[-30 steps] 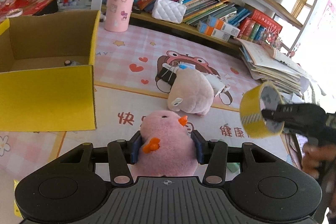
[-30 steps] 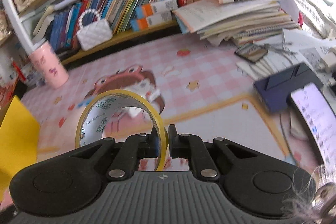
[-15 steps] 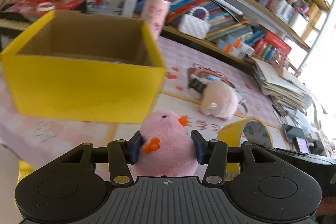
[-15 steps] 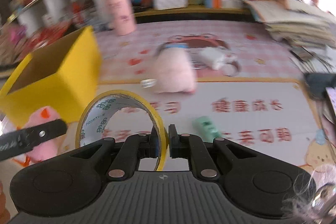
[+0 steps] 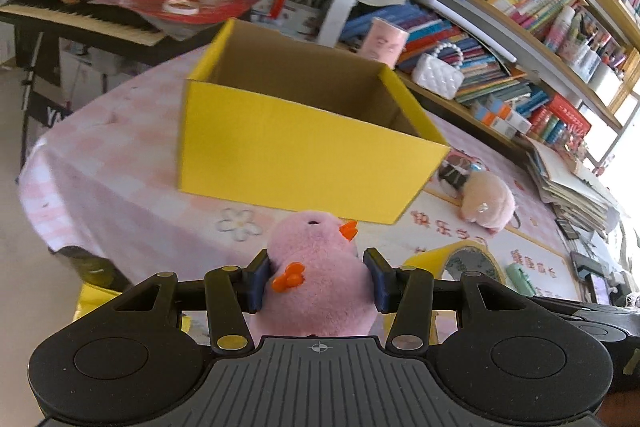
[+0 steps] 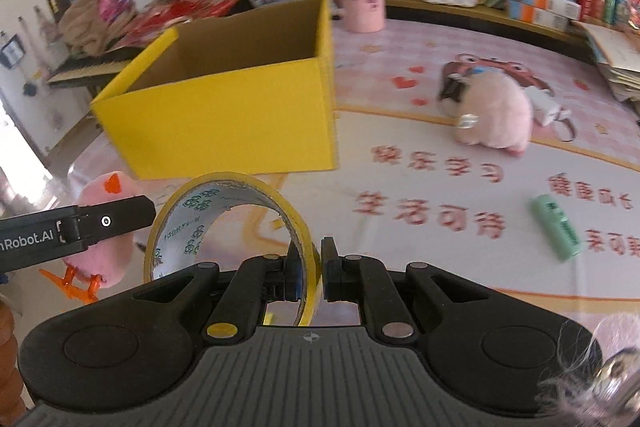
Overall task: Organize objects
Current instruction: 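Carry the plush toy and tape roll with both tools over the yellow box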
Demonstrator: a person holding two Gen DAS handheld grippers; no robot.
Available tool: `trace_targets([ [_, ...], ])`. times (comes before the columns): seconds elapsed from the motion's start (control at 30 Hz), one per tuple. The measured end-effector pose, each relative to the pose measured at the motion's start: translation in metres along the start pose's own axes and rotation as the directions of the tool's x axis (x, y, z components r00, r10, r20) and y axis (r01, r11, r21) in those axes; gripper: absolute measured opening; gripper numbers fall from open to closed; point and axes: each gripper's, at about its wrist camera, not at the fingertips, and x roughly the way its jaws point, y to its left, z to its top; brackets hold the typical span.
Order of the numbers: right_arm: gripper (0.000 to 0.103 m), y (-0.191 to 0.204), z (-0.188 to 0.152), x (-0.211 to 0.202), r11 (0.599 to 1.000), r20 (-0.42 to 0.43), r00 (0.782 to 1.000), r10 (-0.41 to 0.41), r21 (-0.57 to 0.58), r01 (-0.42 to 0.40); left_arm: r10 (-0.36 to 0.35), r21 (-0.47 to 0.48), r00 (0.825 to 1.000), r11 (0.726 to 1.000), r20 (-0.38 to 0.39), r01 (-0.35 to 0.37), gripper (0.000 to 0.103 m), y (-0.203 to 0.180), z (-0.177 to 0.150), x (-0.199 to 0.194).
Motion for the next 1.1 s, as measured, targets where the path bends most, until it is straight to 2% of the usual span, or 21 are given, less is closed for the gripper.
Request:
trace_targets([
  [0.2,0.008,0.035,-0.009,-0.001,1.000,-0.005,1.000,0.021,-0.012,-0.021,0.007,0.002,1.000,1.000,0.022,-0.007,0.047,0.023,-0.002,-0.021],
  [0.53,0.008,0.069,-0.017,-0.005,0.999,0.018,1.000,0.025,-0.030,-0.024,-0.001,0.012,0.998,1.000,0.056,0.000,0.047,0.048,-0.003,-0.042],
  [0.8,0.008,0.082,-0.015,-0.010,0.998,0.027,1.000,0.014,-0.059,-0.013,-0.030,0.021,0.996,0.999,0.089,0.028,0.047,0.052,0.001,-0.050],
  [1.1,0.008,0.079,0.013,-0.009,0.996,0.065,0.998,-0.006,-0.091,0.012,-0.059,0.066,0.986,0.997,0.156,0.049,0.047,0.038,0.027,-0.044],
])
